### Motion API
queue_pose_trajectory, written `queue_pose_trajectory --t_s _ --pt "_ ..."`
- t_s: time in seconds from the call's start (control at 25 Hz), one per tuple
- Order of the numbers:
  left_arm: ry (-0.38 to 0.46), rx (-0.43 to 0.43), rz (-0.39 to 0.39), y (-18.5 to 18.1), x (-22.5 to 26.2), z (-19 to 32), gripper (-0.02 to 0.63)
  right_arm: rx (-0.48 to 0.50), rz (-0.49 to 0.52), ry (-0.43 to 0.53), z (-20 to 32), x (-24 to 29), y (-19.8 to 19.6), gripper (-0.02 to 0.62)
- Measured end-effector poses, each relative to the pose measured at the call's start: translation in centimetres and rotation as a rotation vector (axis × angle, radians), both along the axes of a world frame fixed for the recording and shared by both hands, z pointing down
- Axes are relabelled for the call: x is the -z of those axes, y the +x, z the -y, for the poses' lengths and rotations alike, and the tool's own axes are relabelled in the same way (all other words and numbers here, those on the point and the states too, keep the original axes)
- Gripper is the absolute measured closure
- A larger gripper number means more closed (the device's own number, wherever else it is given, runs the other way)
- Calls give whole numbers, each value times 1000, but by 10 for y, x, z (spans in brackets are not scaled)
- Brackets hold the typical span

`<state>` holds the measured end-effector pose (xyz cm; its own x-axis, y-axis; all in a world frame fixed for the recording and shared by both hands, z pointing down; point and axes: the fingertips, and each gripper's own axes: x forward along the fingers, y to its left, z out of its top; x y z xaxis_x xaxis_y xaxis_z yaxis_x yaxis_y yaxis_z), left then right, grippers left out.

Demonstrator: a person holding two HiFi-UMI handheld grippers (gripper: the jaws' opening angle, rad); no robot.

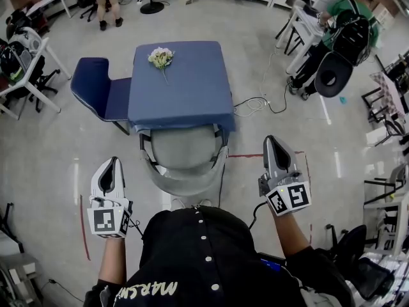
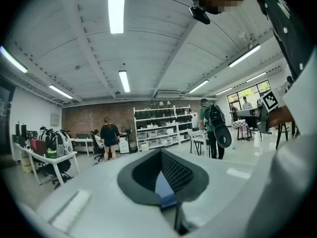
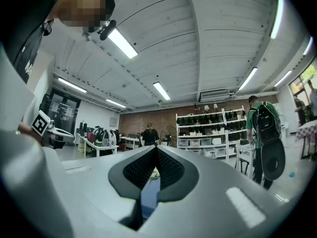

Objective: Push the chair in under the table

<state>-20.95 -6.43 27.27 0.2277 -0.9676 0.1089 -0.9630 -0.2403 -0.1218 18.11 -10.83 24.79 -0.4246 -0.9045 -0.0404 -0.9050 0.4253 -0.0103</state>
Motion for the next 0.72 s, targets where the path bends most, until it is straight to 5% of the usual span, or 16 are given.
queue_pose_trajectory --t_s 0.72 --pt "43 3 15 16 21 3 604 29 -24 15 0 3 -13 574"
